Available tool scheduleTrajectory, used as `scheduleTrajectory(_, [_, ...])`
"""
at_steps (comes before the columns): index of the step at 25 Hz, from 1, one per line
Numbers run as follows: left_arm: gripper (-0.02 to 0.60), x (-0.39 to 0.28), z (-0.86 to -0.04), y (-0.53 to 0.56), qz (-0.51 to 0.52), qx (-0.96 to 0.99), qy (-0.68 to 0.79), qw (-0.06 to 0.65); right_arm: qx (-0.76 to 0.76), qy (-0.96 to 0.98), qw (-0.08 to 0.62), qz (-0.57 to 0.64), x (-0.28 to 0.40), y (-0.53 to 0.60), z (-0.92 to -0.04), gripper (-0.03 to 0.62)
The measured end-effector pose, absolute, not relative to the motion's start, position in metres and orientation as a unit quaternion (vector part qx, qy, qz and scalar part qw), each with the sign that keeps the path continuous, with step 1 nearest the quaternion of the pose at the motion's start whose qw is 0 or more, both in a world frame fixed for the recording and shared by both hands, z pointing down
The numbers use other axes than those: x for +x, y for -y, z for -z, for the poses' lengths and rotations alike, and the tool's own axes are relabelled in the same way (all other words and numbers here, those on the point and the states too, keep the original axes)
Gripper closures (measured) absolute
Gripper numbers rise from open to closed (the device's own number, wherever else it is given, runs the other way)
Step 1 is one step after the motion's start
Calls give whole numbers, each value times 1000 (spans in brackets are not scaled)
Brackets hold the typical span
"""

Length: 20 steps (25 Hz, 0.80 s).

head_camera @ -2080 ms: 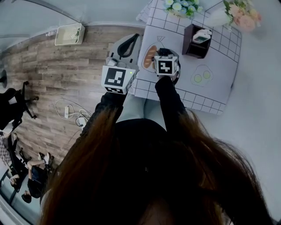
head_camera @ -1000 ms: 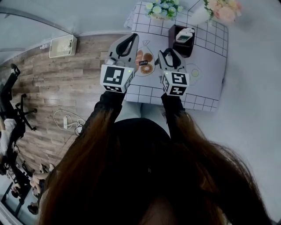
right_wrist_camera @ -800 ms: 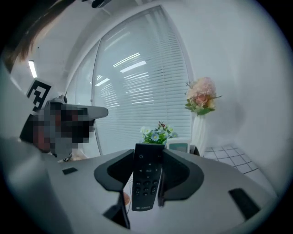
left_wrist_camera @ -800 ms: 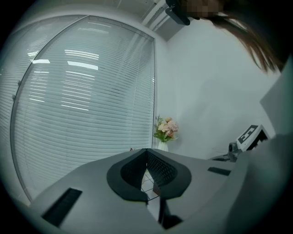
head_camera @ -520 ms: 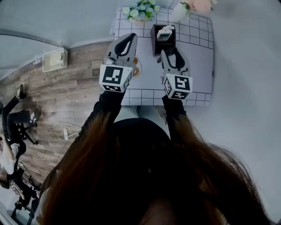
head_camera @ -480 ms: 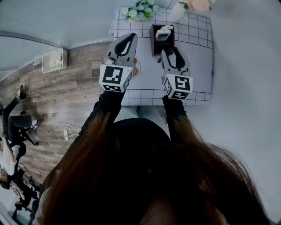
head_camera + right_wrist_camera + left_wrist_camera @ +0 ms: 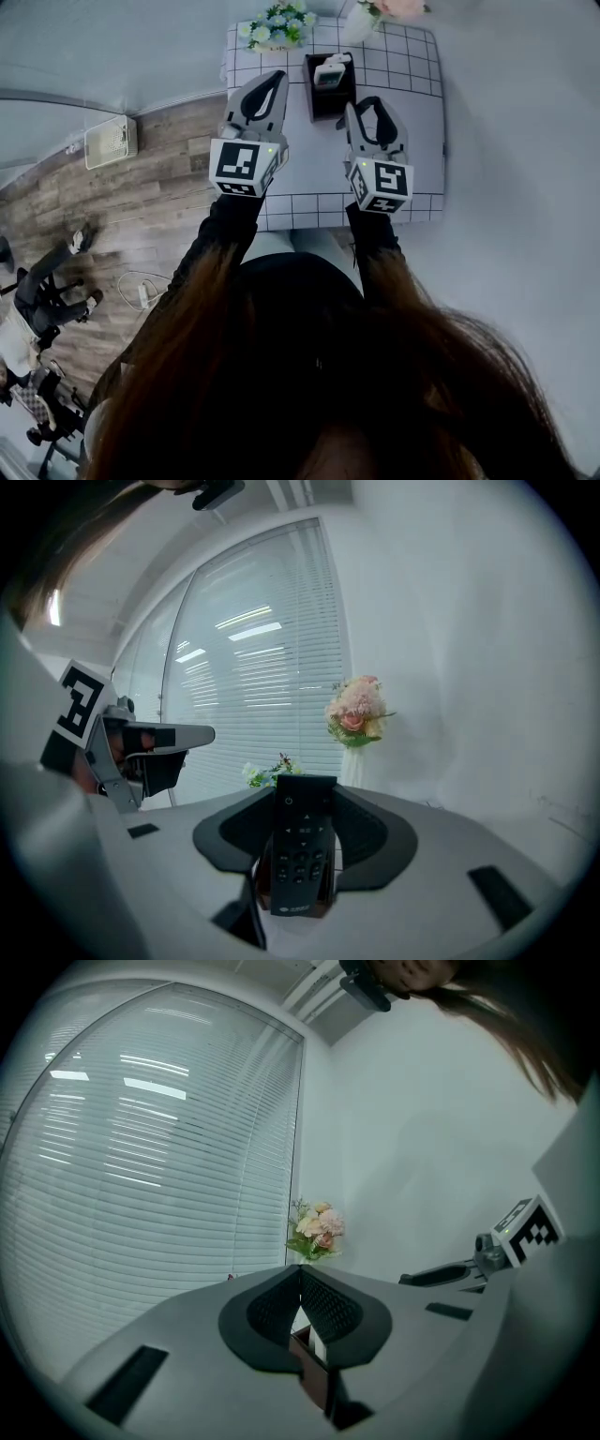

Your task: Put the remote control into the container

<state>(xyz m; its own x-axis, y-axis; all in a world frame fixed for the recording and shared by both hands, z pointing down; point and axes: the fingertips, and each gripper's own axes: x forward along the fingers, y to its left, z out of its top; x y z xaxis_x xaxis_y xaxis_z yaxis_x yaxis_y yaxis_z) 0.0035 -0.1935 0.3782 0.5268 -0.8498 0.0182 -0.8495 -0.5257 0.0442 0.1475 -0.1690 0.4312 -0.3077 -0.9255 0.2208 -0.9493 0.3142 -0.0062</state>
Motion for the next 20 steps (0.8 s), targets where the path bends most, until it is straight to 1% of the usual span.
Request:
scheduleTrajectory(9, [572, 7, -389, 210, -6, 872, 488, 30, 582, 807, 77, -63, 149, 193, -429, 396])
scheduleTrajectory(20, [572, 13, -398, 237, -7, 871, 490, 33, 580, 807, 76, -79, 144, 222, -454, 396])
